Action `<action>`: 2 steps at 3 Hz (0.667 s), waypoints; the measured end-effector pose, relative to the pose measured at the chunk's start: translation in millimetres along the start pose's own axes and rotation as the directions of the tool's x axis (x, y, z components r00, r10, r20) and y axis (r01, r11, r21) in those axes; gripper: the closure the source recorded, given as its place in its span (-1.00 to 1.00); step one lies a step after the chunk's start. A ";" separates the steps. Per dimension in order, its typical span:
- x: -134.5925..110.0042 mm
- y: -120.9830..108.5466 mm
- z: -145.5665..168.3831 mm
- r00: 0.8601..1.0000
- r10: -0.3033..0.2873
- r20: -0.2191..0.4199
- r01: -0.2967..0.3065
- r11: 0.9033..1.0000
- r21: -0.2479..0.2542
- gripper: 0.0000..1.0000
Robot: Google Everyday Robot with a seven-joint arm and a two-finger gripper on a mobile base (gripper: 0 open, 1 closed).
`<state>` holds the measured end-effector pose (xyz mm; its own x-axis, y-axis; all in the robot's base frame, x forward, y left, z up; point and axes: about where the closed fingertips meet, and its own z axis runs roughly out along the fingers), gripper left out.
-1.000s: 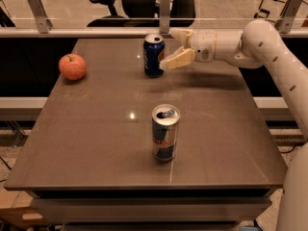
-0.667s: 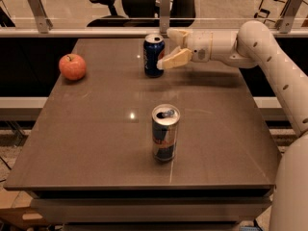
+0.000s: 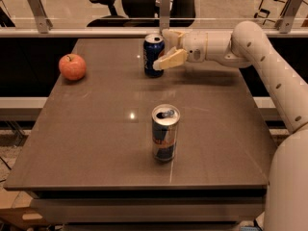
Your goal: Knock pepsi can over
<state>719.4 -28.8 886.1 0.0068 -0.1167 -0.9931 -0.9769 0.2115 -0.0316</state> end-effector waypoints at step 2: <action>0.0 17.7 29.3 1.000 -0.003 -0.016 0.002 1.000 -0.025 -0.66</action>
Offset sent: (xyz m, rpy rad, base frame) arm -0.0193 0.0451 -0.0082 -0.0186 0.0101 0.0247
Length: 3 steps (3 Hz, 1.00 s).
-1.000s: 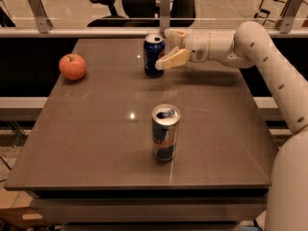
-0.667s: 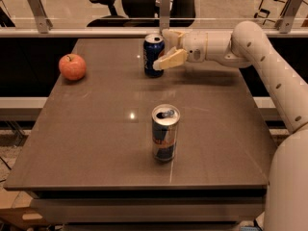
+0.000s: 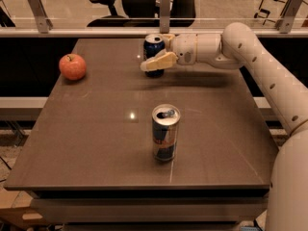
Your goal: Knock pepsi can over
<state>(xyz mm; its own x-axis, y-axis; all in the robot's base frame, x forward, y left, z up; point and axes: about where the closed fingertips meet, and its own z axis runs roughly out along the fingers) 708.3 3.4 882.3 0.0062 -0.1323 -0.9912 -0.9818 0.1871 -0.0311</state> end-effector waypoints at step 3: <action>-0.7 6.7 -0.9 1.000 -0.001 0.025 0.000 0.999 0.040 0.74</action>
Offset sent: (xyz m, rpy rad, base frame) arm -0.0105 0.0103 -0.0070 0.0365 -0.0019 -0.0325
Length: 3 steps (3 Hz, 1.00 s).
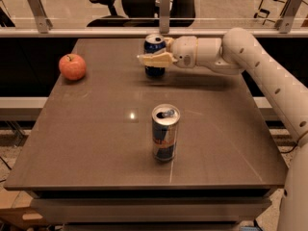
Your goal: Knock pepsi can over
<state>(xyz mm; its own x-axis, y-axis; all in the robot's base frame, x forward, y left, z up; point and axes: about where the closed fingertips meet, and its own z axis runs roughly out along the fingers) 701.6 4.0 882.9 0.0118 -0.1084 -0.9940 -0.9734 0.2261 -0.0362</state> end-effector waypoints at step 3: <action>-19.7 -40.1 -54.8 0.993 -0.037 -0.114 0.045 0.997 0.067 1.00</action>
Offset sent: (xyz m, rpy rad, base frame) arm 0.0333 -0.0788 0.0281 -0.0950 -0.0277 -0.0940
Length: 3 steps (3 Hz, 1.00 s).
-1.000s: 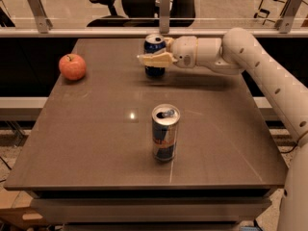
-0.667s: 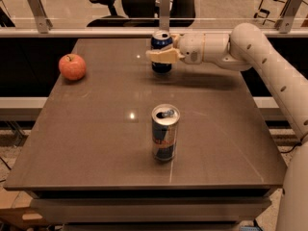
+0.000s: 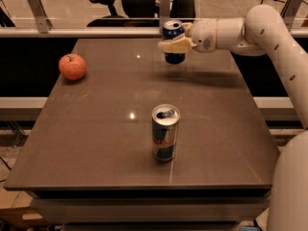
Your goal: Knock pepsi can over
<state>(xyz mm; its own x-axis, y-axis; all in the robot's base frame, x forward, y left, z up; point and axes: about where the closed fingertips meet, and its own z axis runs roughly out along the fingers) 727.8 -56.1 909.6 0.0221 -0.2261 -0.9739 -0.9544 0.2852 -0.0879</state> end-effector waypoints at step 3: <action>2.0 -3.8 -31.5 0.956 -0.046 -0.290 0.057 0.998 0.027 1.00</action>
Offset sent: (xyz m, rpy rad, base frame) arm -0.0037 -0.0490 0.0141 -0.3256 0.0313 -0.0632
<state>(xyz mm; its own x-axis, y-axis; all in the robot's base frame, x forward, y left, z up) 722.2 -87.0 914.5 -0.0210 -0.4999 -0.8658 -0.9434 0.2967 -0.1484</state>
